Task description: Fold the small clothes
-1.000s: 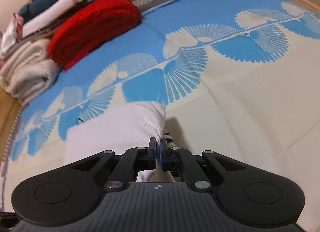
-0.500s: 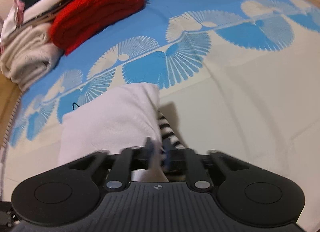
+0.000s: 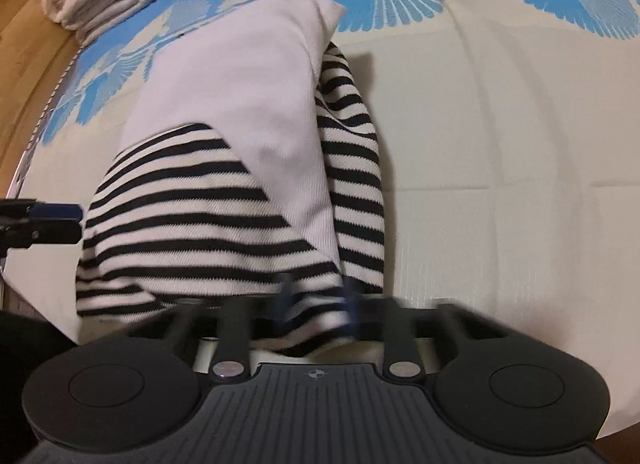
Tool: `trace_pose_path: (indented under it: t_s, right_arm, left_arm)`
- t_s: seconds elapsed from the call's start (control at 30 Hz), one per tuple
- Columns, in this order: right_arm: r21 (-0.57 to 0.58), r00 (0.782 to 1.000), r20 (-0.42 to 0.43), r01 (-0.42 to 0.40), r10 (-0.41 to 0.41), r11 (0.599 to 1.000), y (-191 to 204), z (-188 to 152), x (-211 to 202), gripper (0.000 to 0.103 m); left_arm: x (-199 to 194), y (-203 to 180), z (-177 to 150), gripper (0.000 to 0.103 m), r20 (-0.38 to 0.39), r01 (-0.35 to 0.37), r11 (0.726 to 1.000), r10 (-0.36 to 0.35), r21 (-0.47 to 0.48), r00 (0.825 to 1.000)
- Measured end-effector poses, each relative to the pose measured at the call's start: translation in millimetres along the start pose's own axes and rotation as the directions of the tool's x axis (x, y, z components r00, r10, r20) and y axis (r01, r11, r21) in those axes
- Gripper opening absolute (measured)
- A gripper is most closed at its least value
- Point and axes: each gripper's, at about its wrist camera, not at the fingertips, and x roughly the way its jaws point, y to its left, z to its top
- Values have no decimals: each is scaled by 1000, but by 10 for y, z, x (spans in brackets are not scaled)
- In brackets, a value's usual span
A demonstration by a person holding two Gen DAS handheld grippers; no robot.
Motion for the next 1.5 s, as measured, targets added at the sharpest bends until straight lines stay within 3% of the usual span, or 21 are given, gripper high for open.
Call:
trace_pose_path:
  t_s: [0.13, 0.2, 0.27, 0.33, 0.4, 0.5, 0.6, 0.67, 0.73, 0.8, 0.87, 0.93, 1.03, 1.17, 1.3, 1.37, 1.5]
  right_arm:
    - [80, 982, 170, -96, 82, 992, -166, -31, -425, 0]
    - [130, 977, 200, -101, 74, 986, -322, -76, -552, 0]
    - [148, 985, 167, -71, 46, 986, -413, -131, -528, 0]
    - [122, 995, 98, -13, 1, 993, -394, -170, -405, 0]
    - [73, 999, 35, 28, -31, 997, -308, -196, -255, 0]
    - [29, 997, -6, 75, -75, 997, -233, -175, -135, 0]
    - [26, 995, -25, 96, -95, 995, -173, -131, -83, 0]
    - [9, 992, -40, 119, -118, 993, -147, -131, -43, 0]
    - [-15, 990, -51, 133, -133, 991, -120, -96, 20, 0]
    - [-32, 988, -58, 141, -143, 989, -97, -88, 45, 0]
    - [-34, 989, -58, 137, -139, 990, -123, -66, 29, 0]
    - [-12, 992, -17, 125, -125, 992, -149, -21, -41, 1]
    - [82, 986, 115, 109, -118, 991, -214, 74, -281, 5]
    - [228, 939, 314, 66, -137, 972, -292, 233, -515, 25]
    - [282, 930, 351, 6, -109, 959, -242, 487, -363, 40]
    - [302, 927, 364, -28, -88, 953, -207, 617, -245, 43]
    - [421, 930, 364, -110, -56, 900, -211, 806, 24, 50]
  left_arm:
    - [-8, -45, -17, 73, -2, 18, 1000, -18, 9, 1000]
    - [28, -69, -35, 74, -21, 18, 999, -18, 28, 1000]
    - [197, -131, -101, 77, -92, -58, 992, 68, 109, 993]
    - [392, -204, -194, 81, -140, -142, 964, 175, 223, 974]
    - [423, -255, -200, 82, -135, -157, 954, 196, 257, 971]
    - [357, -218, -157, 80, -141, -144, 966, 177, 216, 974]
    - [92, -164, -28, 77, -35, -69, 990, 74, 124, 997]
    - [19, -81, 37, 77, 13, -37, 997, 36, 68, 999]
    - [125, -24, 64, 76, -14, -95, 994, 96, 57, 995]
    - [349, -61, 4, 77, -92, -201, 968, 217, 151, 972]
    - [372, -124, 1, 77, -79, -232, 953, 251, 197, 965]
    - [308, -131, 43, 76, -66, -220, 959, 234, 178, 970]
    - [138, -102, 86, 76, -1, -194, 973, 196, 123, 981]
    - [38, -89, 201, 76, 69, -178, 981, 173, 71, 982]
    - [60, -45, 301, 76, 85, -192, 981, 192, -8, 978]
    - [73, -11, 332, 76, 97, -187, 981, 192, -59, 977]
    - [99, 112, 415, 76, 120, -163, 972, 184, -170, 976]
